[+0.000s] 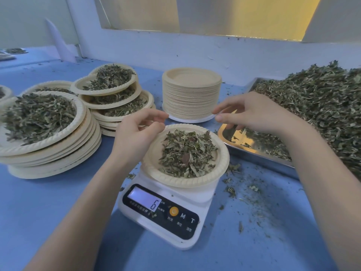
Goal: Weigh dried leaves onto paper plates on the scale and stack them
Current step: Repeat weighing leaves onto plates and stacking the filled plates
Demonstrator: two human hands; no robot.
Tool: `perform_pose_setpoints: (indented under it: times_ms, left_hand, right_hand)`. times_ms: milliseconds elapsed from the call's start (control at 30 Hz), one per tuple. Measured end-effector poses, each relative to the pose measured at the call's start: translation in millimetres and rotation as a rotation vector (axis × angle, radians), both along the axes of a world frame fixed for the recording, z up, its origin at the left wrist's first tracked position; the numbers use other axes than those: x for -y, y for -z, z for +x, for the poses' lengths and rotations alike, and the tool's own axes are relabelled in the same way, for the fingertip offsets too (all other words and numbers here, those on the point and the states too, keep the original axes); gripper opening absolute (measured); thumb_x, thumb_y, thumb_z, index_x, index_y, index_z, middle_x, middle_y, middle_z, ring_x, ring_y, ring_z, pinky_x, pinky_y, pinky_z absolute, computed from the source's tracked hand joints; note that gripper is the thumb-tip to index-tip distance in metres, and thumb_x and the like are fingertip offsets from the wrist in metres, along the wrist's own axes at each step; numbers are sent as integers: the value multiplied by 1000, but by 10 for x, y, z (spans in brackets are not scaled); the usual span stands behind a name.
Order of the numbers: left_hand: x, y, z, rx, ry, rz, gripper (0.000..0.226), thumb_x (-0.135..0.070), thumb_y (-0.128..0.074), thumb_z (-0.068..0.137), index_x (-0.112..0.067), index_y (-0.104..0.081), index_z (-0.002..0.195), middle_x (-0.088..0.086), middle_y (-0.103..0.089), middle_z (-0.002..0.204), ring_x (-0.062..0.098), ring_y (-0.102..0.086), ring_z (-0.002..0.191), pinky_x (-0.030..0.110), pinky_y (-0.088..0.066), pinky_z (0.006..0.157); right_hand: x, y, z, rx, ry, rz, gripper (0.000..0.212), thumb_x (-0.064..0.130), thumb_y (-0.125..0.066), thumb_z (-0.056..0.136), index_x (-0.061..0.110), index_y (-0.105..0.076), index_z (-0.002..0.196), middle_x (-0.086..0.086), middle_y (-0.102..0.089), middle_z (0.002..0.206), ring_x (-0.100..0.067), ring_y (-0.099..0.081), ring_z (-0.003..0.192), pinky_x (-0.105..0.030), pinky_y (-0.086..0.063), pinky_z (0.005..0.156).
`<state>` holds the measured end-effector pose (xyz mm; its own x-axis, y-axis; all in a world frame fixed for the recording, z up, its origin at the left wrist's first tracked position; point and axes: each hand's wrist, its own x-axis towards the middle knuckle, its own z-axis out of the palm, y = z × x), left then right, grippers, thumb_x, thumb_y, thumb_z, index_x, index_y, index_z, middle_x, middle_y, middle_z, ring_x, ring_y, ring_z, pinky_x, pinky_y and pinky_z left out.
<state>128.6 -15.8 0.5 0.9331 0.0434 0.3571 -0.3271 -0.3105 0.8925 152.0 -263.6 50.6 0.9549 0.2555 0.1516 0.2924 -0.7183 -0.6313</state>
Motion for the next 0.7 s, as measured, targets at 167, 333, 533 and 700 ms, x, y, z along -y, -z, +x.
perform_pose_setpoints:
  times_ms: [167,333,533,700]
  left_hand:
    - [8,-4,0,-5,16,4,26,-26,-56,69,-31,-72,90,-23,-66,79,3,-57,79,25,-45,82]
    - [3,-1,7,-10,12,8,26,-28,-57,68,-32,-72,89,-21,-66,78,4,-57,81,25,-46,83]
    - [-6,11,13,-4,22,11,24,-25,-57,71,-31,-71,90,-22,-66,80,1,-58,80,22,-44,81]
    - [1,11,13,-1,19,10,25,-26,-57,70,-32,-71,89,-22,-66,78,2,-57,79,22,-44,80]
  right_hand:
    - [1,24,20,-27,-8,-24,9,37,-69,83,37,-69,92,20,-70,81,0,-68,68,-18,-51,64]
    - [-2,26,19,-47,-21,-49,11,36,-69,83,36,-69,94,15,-71,85,-1,-68,70,-20,-55,68]
    - [16,30,12,-61,24,-61,12,35,-69,83,34,-70,95,14,-72,86,-2,-68,70,-19,-52,65]
    - [201,168,169,-19,235,-329,27,31,-61,89,26,-64,115,4,-66,112,-9,-62,90,-21,-45,75]
